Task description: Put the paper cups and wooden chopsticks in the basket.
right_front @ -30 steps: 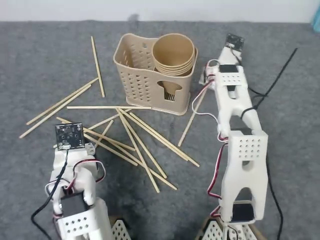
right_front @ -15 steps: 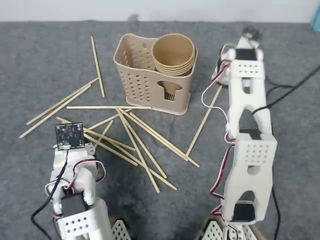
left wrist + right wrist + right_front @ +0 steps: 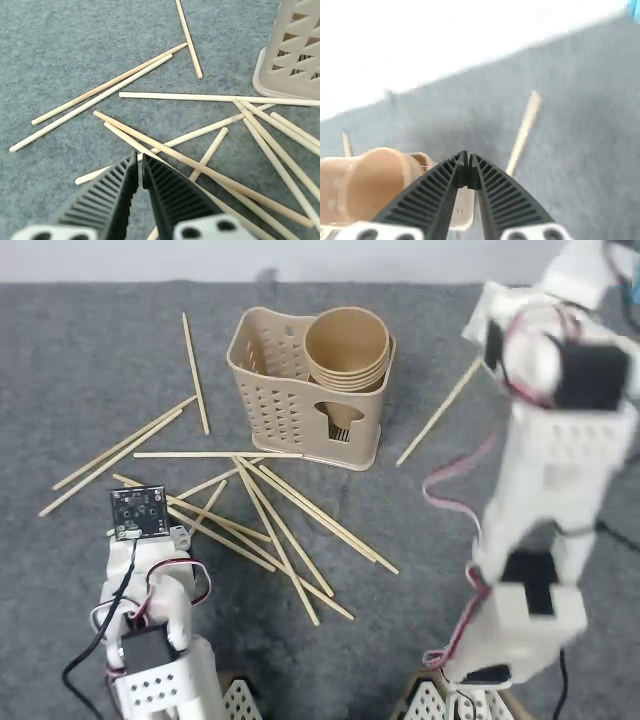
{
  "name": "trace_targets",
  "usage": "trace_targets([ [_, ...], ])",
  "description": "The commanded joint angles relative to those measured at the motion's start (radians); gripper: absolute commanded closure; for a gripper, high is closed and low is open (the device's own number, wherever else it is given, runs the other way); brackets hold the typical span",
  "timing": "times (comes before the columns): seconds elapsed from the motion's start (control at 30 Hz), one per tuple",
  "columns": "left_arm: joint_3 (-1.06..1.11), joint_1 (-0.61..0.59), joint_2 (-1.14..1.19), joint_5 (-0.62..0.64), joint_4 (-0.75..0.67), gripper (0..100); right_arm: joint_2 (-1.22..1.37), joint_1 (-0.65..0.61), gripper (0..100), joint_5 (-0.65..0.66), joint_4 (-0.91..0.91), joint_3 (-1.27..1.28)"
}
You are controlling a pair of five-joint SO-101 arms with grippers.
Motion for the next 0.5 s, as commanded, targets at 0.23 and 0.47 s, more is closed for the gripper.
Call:
trace_targets([
  [0.23, -0.004, 0.006, -0.015, -0.014, 0.002, 98, -0.285, -0.028, 99.1, 0.117, 0.039, 0.23],
  [0.47, -0.004, 0.005, -0.015, -0.014, 0.006, 98, -0.271, 0.05, 96.4, 0.109, -0.042, 0.563],
])
